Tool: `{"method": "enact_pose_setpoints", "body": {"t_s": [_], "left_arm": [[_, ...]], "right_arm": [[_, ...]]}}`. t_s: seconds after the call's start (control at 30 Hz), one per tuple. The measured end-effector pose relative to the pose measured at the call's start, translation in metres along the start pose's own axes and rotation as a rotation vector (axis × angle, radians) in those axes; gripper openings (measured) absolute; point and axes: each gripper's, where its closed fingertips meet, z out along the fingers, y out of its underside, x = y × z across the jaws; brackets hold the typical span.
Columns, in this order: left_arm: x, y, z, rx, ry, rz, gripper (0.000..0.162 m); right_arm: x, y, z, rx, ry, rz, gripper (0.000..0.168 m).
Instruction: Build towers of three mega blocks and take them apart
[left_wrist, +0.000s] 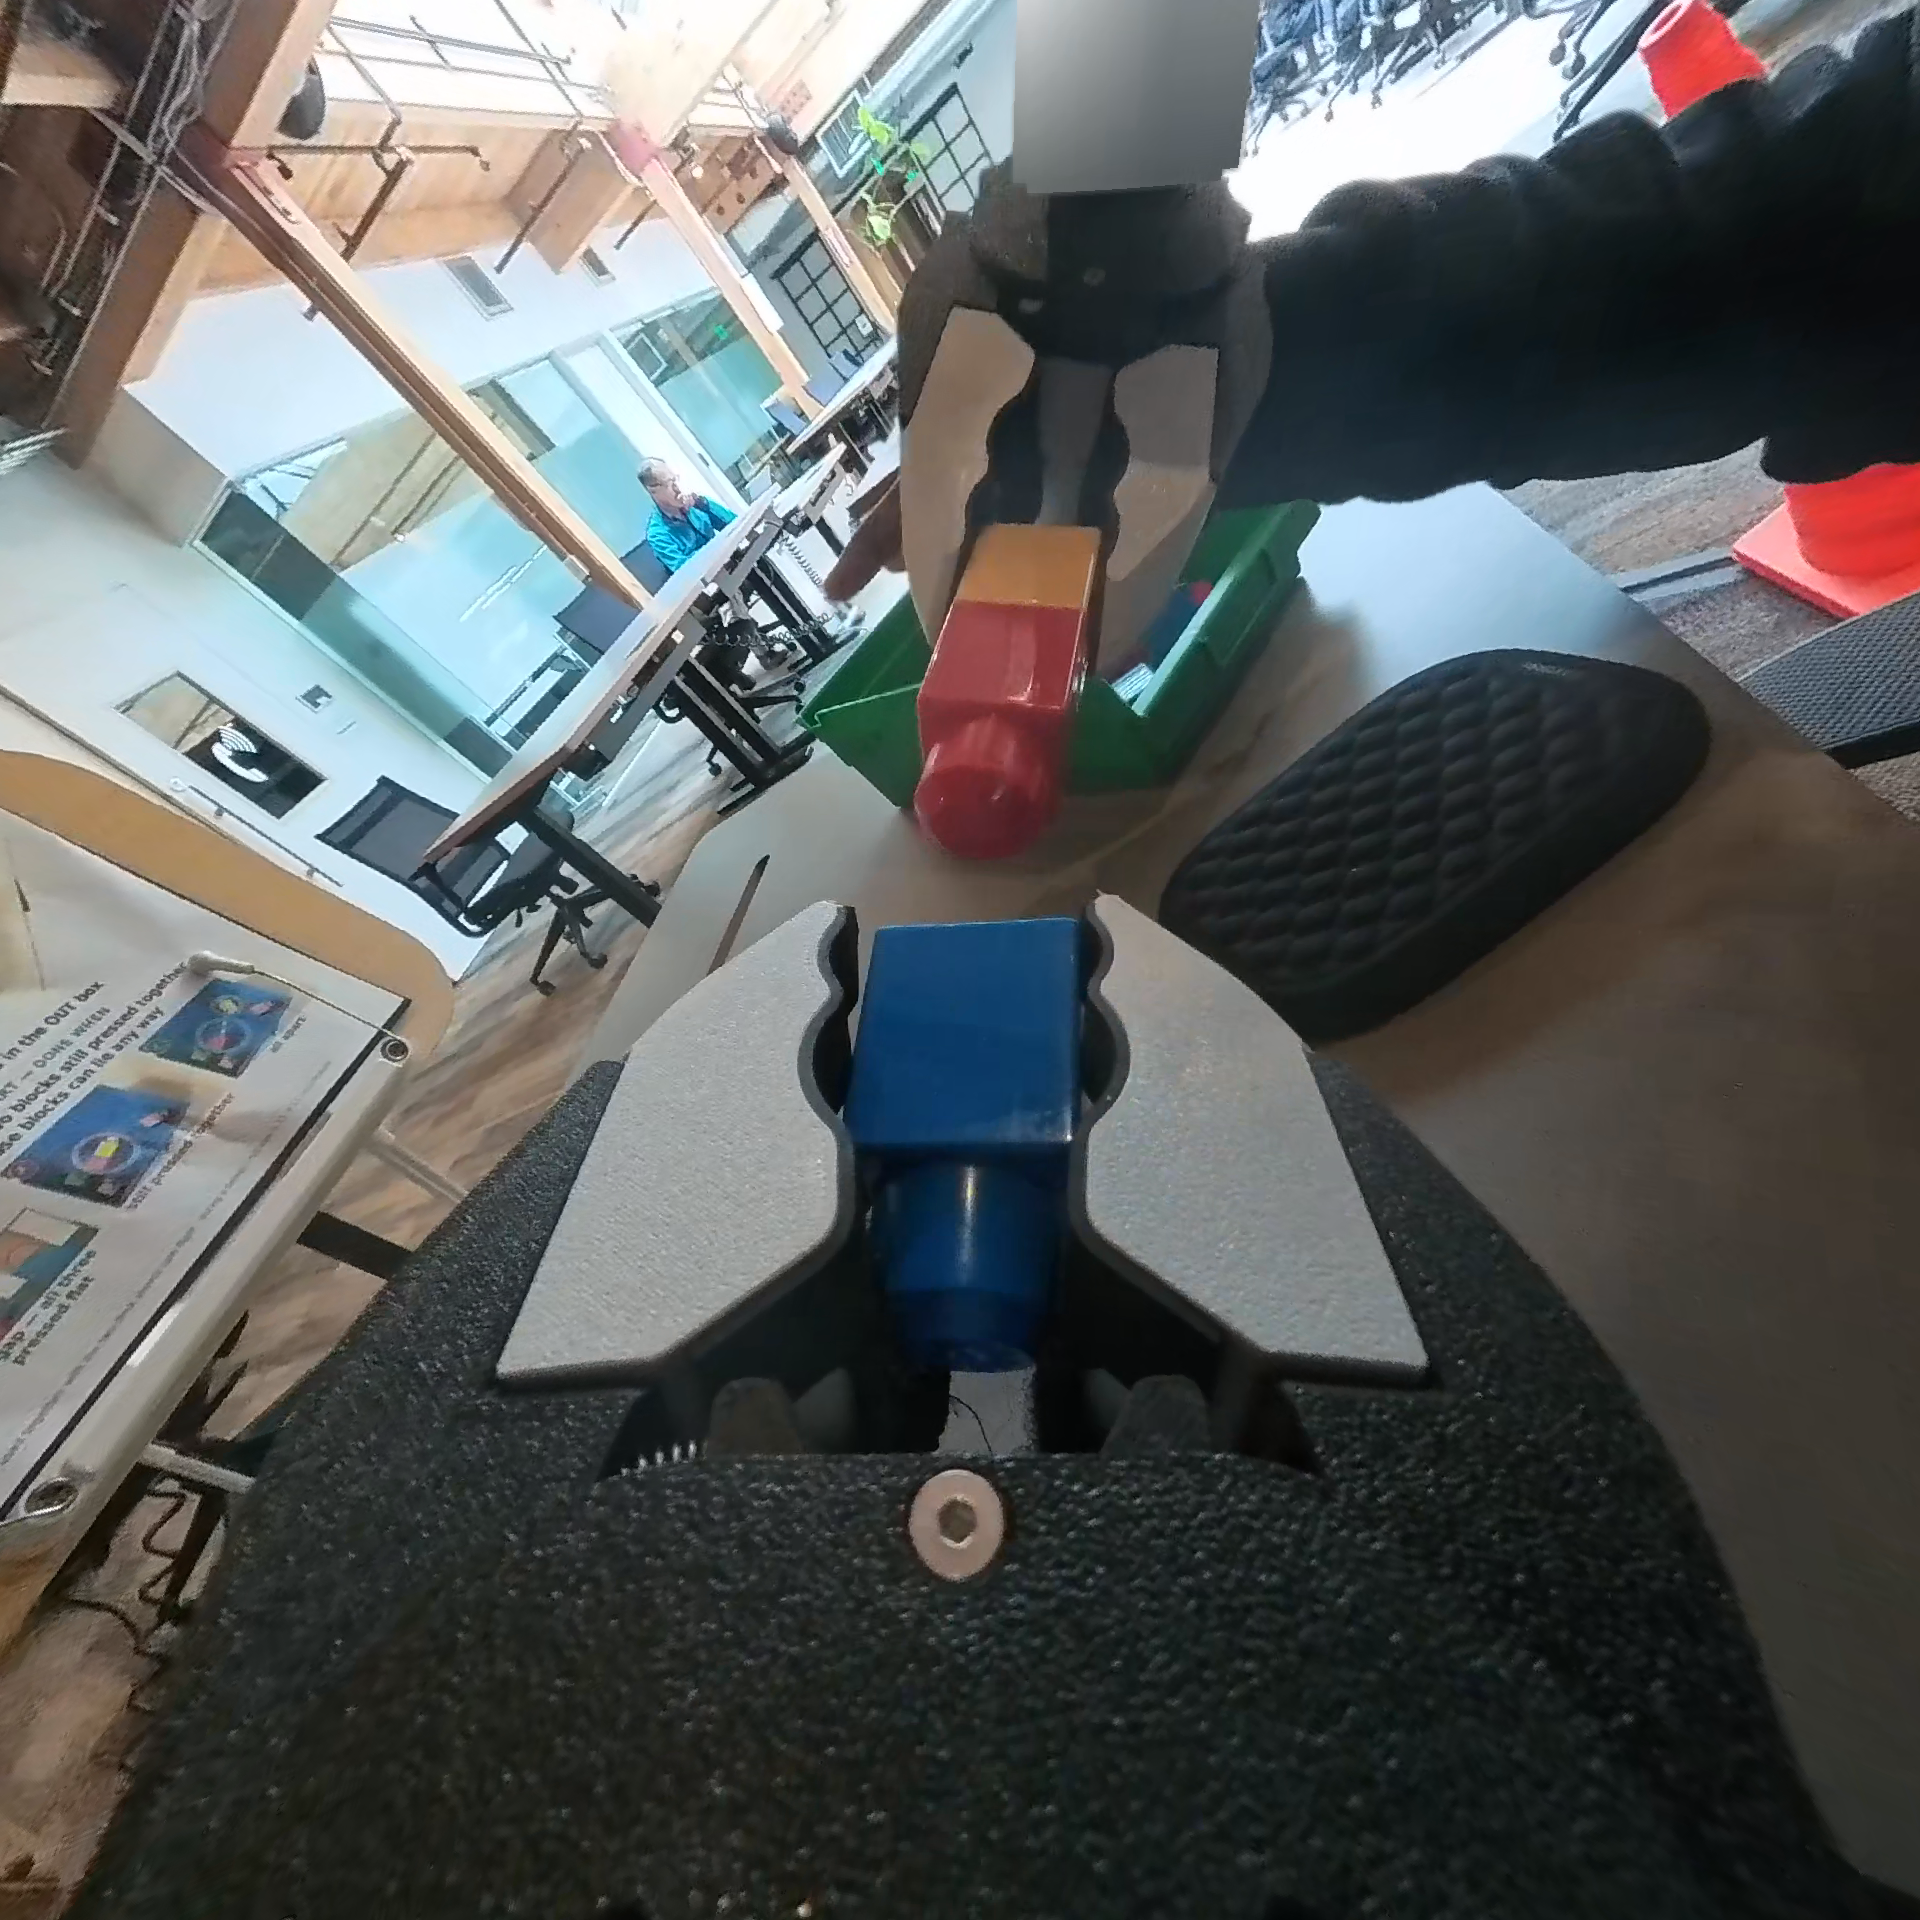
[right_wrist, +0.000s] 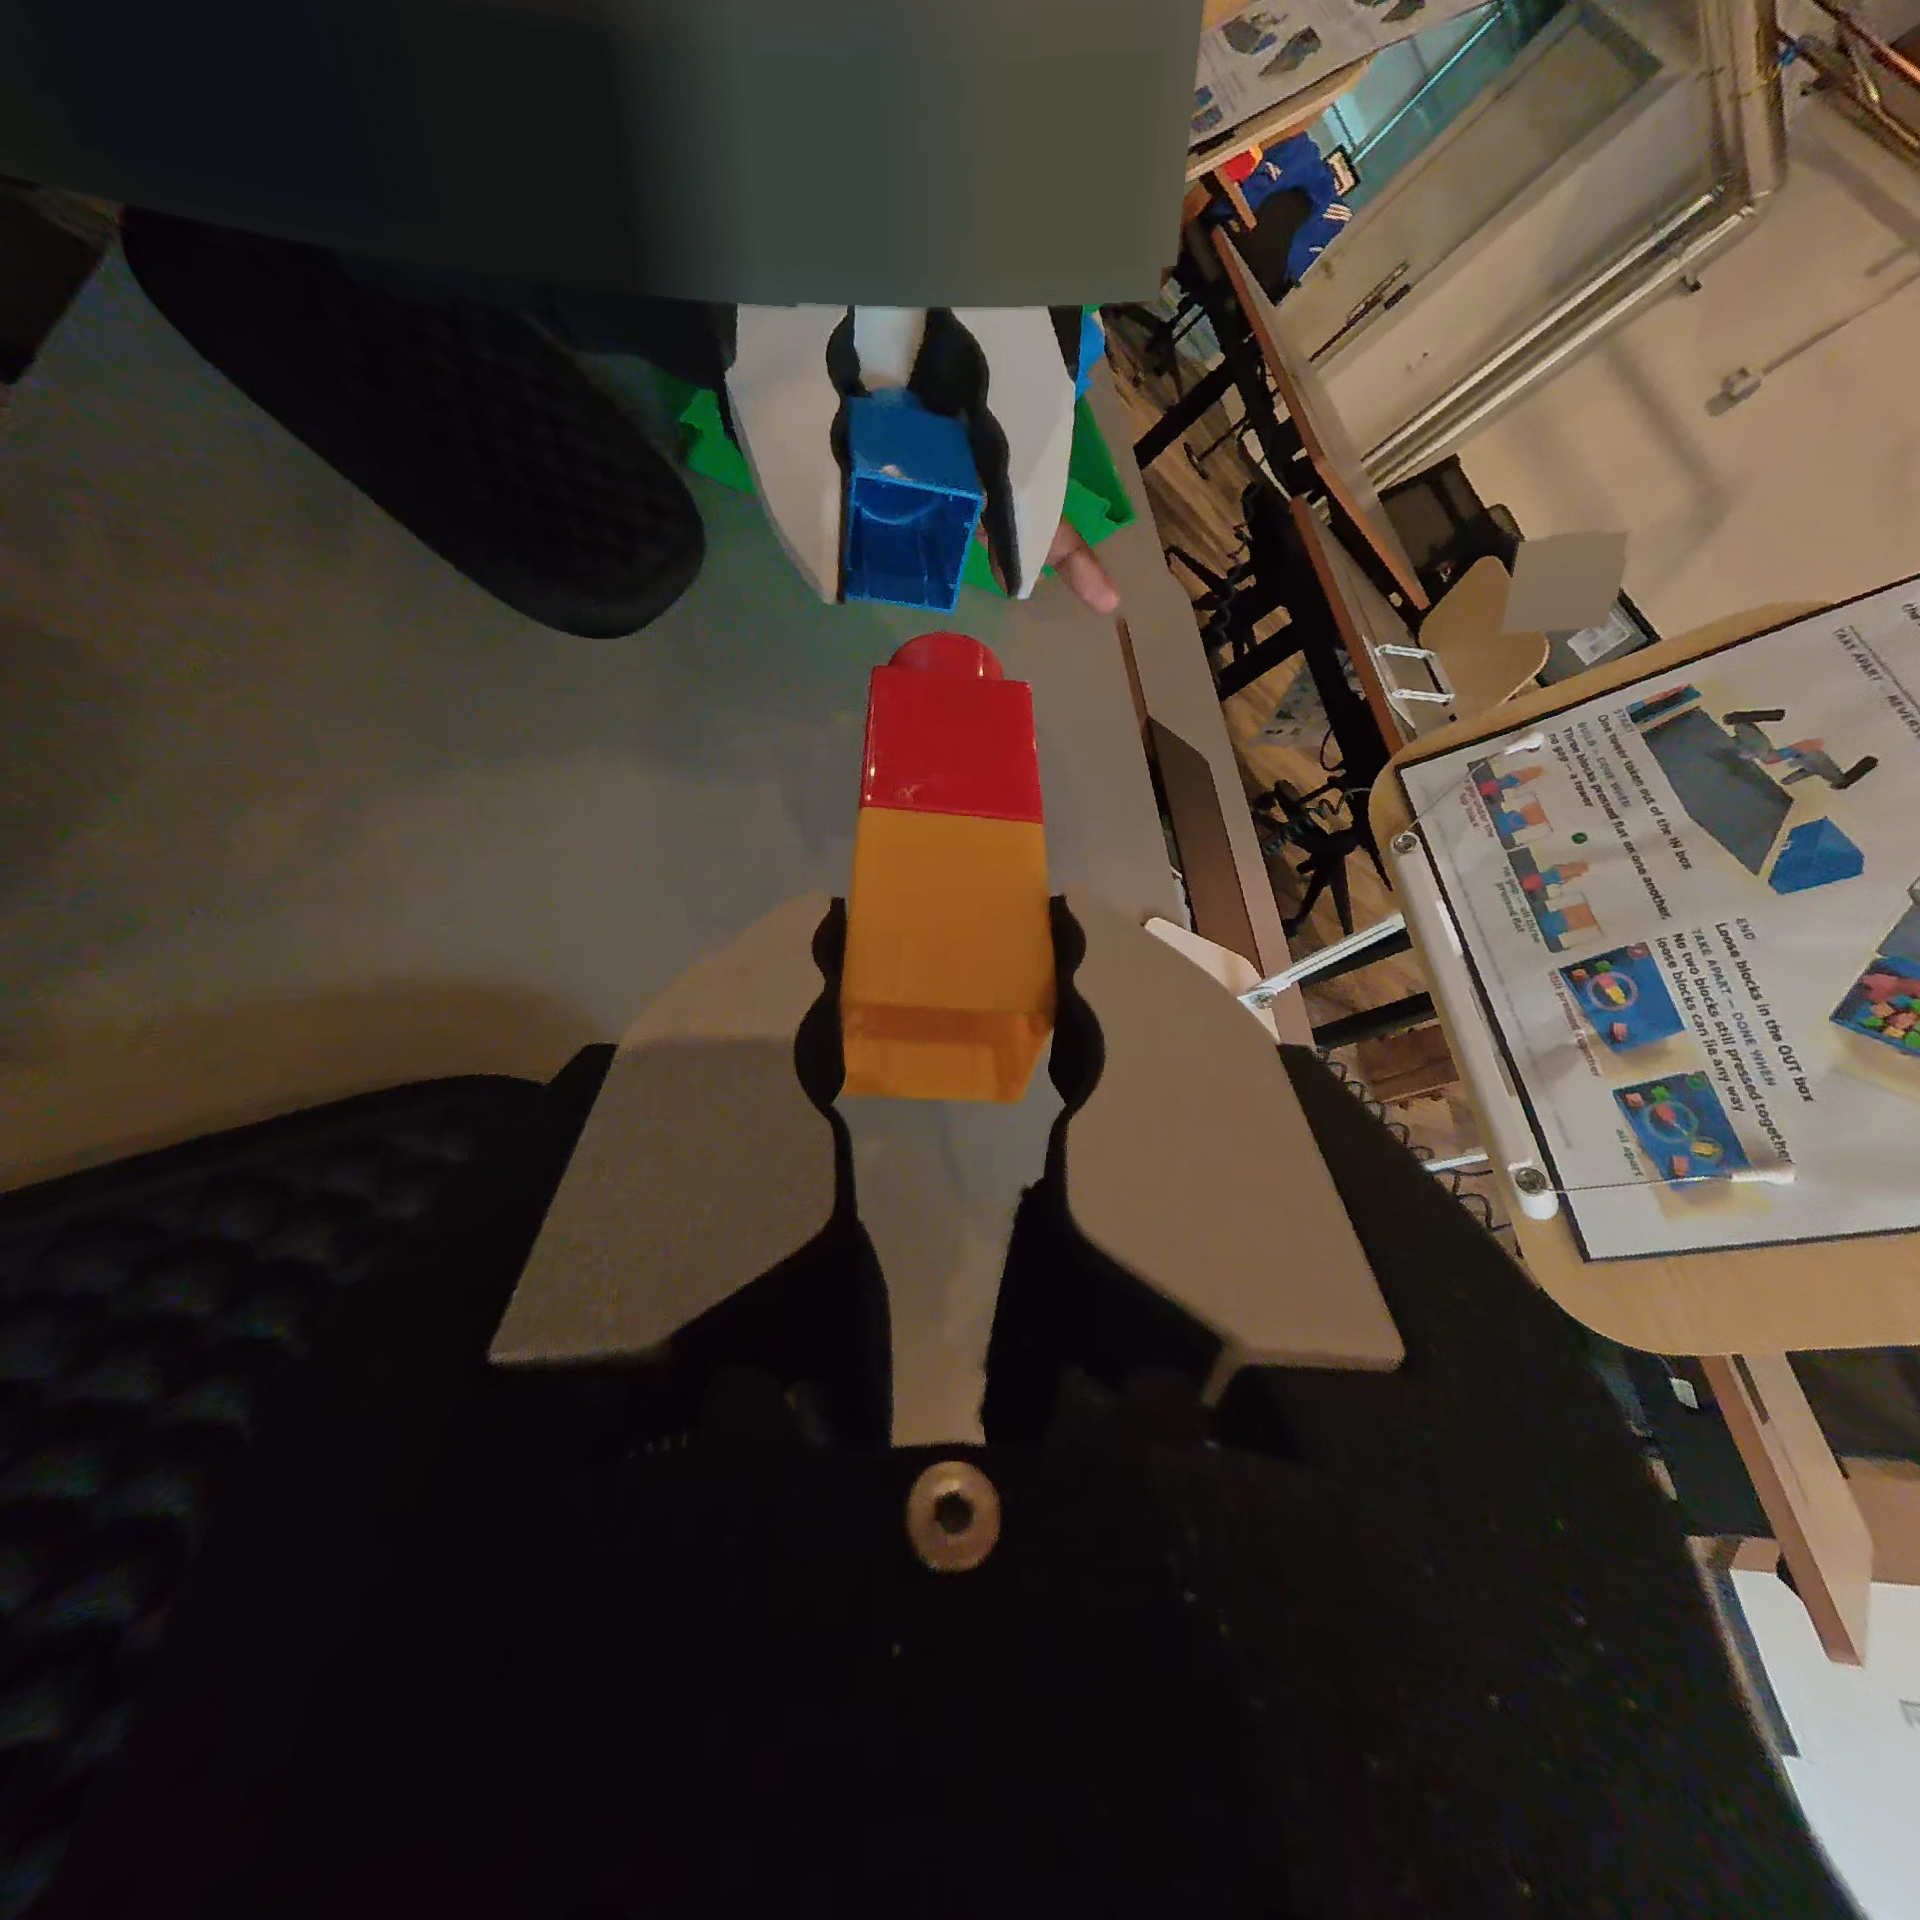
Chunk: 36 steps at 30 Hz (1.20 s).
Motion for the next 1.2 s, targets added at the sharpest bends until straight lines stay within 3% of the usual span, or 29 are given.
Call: {"method": "enact_pose_setpoints", "body": {"t_s": [0.83, 1.2], "left_arm": [[0.004, 0.002, 0.001, 0.003, 0.011, -0.002, 0.040], [0.005, 0.005, 0.005, -0.009, 0.013, 0.001, 0.040]], "right_arm": [[-0.008, -0.012, 0.017, 0.051, -0.037, -0.014, 0.036], [-0.008, -0.012, 0.007, 0.043, -0.021, -0.022, 0.036]]}}
